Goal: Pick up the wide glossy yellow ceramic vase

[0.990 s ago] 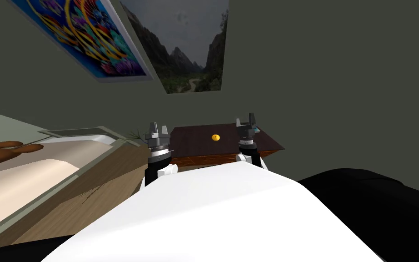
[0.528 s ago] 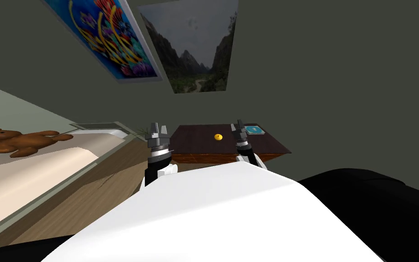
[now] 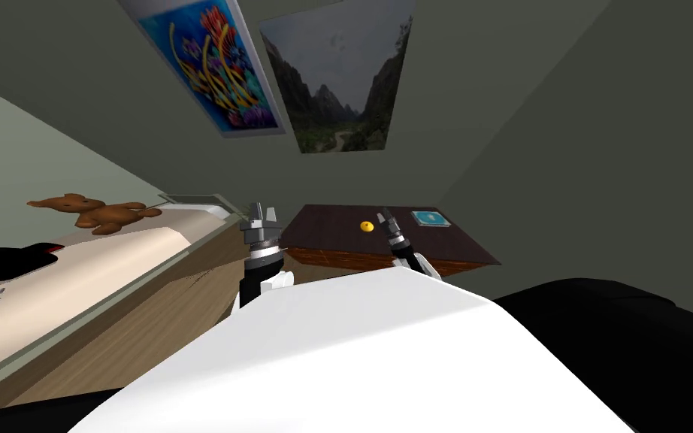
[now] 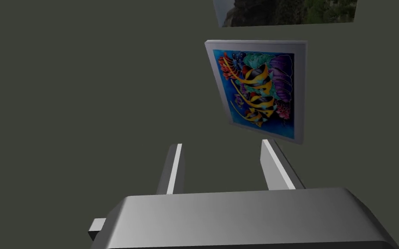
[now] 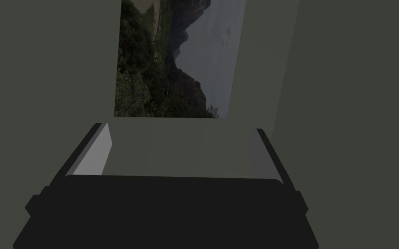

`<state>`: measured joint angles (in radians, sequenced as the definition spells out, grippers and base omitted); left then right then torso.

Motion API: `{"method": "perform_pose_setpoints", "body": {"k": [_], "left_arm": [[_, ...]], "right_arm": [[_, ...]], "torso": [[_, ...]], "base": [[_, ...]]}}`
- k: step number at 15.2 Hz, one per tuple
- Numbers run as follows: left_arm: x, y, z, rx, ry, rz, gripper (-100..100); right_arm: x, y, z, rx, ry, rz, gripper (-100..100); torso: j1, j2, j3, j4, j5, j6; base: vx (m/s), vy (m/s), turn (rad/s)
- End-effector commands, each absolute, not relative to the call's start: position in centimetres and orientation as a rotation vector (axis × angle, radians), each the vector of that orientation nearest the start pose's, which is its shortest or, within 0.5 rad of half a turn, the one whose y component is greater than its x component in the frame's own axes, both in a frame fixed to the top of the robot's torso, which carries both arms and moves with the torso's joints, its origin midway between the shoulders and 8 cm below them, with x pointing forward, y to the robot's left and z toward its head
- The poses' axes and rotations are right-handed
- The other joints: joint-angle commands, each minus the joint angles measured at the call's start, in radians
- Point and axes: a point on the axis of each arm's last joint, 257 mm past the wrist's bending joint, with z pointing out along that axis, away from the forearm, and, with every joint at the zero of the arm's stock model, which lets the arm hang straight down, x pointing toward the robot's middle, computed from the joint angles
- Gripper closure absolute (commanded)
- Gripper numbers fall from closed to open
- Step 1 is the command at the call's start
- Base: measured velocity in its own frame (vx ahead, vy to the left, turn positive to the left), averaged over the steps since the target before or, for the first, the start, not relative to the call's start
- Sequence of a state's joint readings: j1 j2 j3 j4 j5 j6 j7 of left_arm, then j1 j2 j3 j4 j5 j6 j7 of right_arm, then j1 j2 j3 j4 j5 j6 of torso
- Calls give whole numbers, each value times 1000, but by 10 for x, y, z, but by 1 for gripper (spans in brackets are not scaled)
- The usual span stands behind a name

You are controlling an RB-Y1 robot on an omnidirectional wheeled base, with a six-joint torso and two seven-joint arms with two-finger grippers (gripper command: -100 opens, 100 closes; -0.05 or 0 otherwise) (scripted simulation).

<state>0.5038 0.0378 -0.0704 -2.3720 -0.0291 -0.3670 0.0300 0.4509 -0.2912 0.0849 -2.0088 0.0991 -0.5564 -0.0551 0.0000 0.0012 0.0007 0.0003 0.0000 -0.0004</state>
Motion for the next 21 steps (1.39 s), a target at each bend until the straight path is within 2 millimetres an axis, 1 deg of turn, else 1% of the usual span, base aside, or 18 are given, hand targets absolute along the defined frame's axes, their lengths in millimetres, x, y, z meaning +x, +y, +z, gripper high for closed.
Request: {"method": "perform_pose_setpoints", "body": {"k": [1,2,3,4,5,7,8,9,10,11,13,14,15,16,17,19,20,21], "left_arm": [[350,249,37,-671,686,-1370,0],[350,249,37,-671,686,-1370,0],[350,249,37,-671,686,-1370,0],[350,249,37,-671,686,-1370,0],[350,249,37,-671,686,-1370,0],[350,249,37,-671,686,-1370,0],[350,249,37,-671,686,-1370,0],[350,249,37,-671,686,-1370,0],[350,249,37,-671,686,-1370,0],[350,249,37,-671,686,-1370,0],[350,249,37,-671,686,-1370,0],[350,249,37,-671,686,-1370,0],[350,249,37,-671,686,-1370,0],[350,249,37,-671,686,-1370,0],[350,249,37,-671,686,-1370,0],[350,249,37,-671,686,-1370,0],[350,249,37,-671,686,-1370,0],[350,249,37,-671,686,-1369,0]], "right_arm": [[386,-234,-99,542,1071,1302,-100],[389,-233,-112,511,1127,1273,-100],[390,-235,-121,525,1141,1265,-100],[391,-236,-124,530,1145,1262,-100],[394,-236,-140,500,1204,1229,-100],[395,-239,-150,516,1220,1219,-100],[397,-239,-164,480,1275,1186,-100],[398,-243,-172,494,1289,1177,-100],[398,-244,-177,501,1296,1173,-100],[399,-245,-188,460,1347,1140,-100],[399,-251,-204,485,1372,1123,-100],[400,-253,-216,443,1424,1087,-100],[400,-258,-227,460,1441,1075,-100],[400,-260,-232,468,1449,1070,-100],[400,-264,-245,426,1502,1031,-100],[398,-271,-259,450,1526,1014,-100],[398,-271,-259,450,1526,1014,-100],[398,-277,-273,409,1580,972,-100]], "torso": [[0,0,0,0,0,0],[0,0,0,0,0,0],[0,0,0,0,0,0],[0,0,0,0,0,0],[0,0,0,0,0,0],[0,-1,0,0,0,0],[0,-1,0,0,0,0],[0,-1,0,0,0,0],[0,-1,0,0,0,0],[0,-1,0,0,0,0],[0,-1,0,0,0,0],[0,-1,-1,0,0,0],[0,-1,-1,0,0,0],[0,-1,-1,0,0,0],[0,-1,-1,0,0,1],[0,-1,-1,0,0,0],[0,-1,-1,0,0,0],[0,-1,-1,0,0,1]], "base": [[-12,7,63],[-12,15,179],[-13,15,214],[-10,7,81],[-12,14,170],[-10,8,143],[-12,15,171],[-12,15,215],[-8,7,93],[-9,15,204],[-7,11,159],[-7,15,222],[-5,12,205],[-2,6,61],[-5,14,216],[-4,10,161],[0,0,0],[-3,13,199]]}}
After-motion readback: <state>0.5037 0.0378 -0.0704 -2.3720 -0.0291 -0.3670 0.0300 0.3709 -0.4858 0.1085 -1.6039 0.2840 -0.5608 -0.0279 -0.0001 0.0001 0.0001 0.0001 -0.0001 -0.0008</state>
